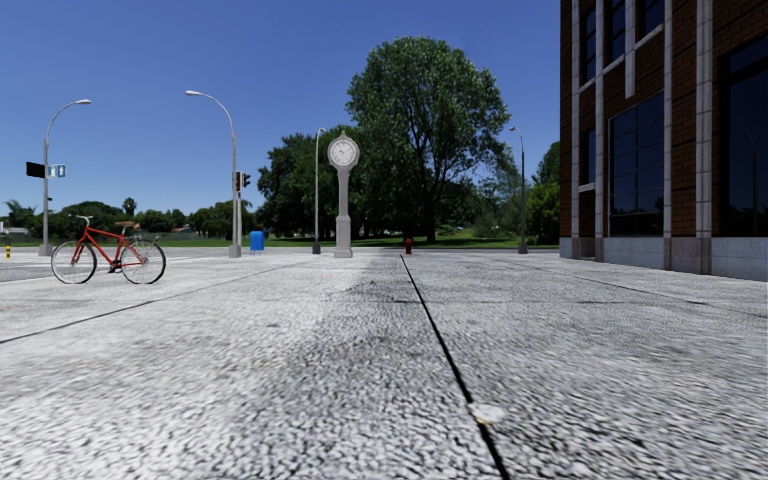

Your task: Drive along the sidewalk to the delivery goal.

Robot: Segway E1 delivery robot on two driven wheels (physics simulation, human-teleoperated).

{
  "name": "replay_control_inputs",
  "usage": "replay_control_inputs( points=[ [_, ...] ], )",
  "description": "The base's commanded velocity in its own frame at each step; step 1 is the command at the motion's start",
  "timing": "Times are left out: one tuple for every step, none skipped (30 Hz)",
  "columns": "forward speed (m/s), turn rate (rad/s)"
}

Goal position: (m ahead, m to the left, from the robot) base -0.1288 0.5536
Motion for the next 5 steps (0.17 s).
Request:
replay_control_inputs(
  points=[
    [0.00, 0.00],
    [0.00, 0.00],
    [0.00, 0.00],
    [0.00, 0.00],
    [0.00, 0.00]
  ],
)
